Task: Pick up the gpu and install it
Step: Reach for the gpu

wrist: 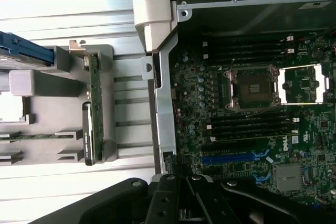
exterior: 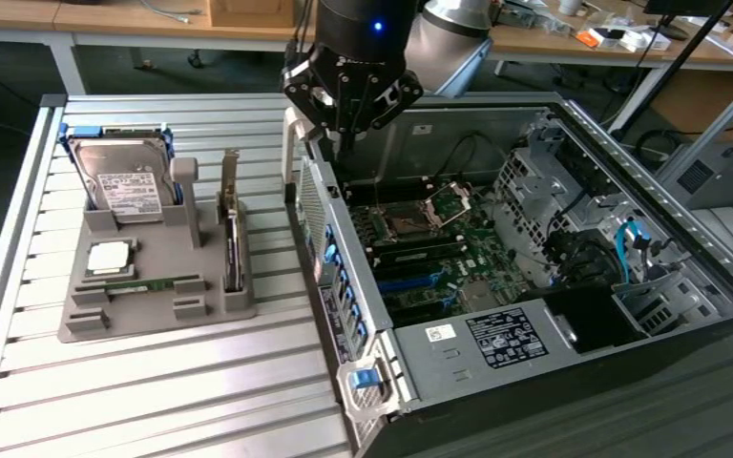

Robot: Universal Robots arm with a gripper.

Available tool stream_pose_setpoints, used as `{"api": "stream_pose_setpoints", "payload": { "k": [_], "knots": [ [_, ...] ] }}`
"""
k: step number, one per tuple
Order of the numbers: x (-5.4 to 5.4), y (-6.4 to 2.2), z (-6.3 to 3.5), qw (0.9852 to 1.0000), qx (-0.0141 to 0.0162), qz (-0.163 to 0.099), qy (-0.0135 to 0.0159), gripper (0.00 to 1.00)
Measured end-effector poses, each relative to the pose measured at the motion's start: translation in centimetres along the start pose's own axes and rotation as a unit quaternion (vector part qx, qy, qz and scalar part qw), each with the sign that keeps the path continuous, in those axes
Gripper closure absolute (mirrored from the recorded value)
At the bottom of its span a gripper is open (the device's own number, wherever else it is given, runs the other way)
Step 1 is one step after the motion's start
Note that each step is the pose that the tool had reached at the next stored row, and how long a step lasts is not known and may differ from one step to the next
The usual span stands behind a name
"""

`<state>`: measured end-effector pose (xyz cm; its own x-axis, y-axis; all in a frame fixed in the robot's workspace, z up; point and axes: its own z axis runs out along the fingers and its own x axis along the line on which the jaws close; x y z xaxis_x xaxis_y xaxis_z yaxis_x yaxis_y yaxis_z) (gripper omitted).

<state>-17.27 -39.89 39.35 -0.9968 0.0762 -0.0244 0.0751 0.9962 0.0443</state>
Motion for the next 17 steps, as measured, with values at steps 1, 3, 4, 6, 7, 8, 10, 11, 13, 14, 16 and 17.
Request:
{"api": "stream_pose_setpoints", "payload": {
  "k": [1, 3, 4, 6, 7, 8, 10, 11, 13, 14, 16, 17],
  "knots": [
    [0.03, 0.0, 0.0, 1.0, 0.0, 0.0, 0.0, 0.89],
    [0.12, -0.01, 0.0, 1.0, 0.0, 0.0, 0.0, 0.89],
    [0.14, -0.01, 0.0, 1.0, 0.0, 0.0, 0.0, 0.89],
    [0.24, -0.02, -0.01, 1.0, 0.0, 0.0, 0.0, 0.89],
    [0.28, -0.02, -0.01, 1.0, 0.0, 0.0, 0.0, 0.89],
    [0.31, -0.02, -0.01, 1.0, 0.0, 0.0, 0.0, 0.89],
    [0.38, -0.03, -0.01, 1.0, 0.0, 0.0, 0.0, 0.89],
    [0.4, -0.03, -0.01, 1.0, 0.0, 0.0, 0.0, 0.89],
    [0.47, -0.04, -0.01, 1.0, 0.0, 0.0, 0.0, 0.89],
    [0.52, -0.04, -0.01, 1.0, 0.0, 0.0, 0.0, 0.89],
    [0.6, -0.05, -0.02, 1.0, 0.0, 0.0, 0.0, 0.89],
    [0.65, -0.05, -0.02, 1.0, 0.0, 0.0, 0.0, 0.89]
  ]
}}
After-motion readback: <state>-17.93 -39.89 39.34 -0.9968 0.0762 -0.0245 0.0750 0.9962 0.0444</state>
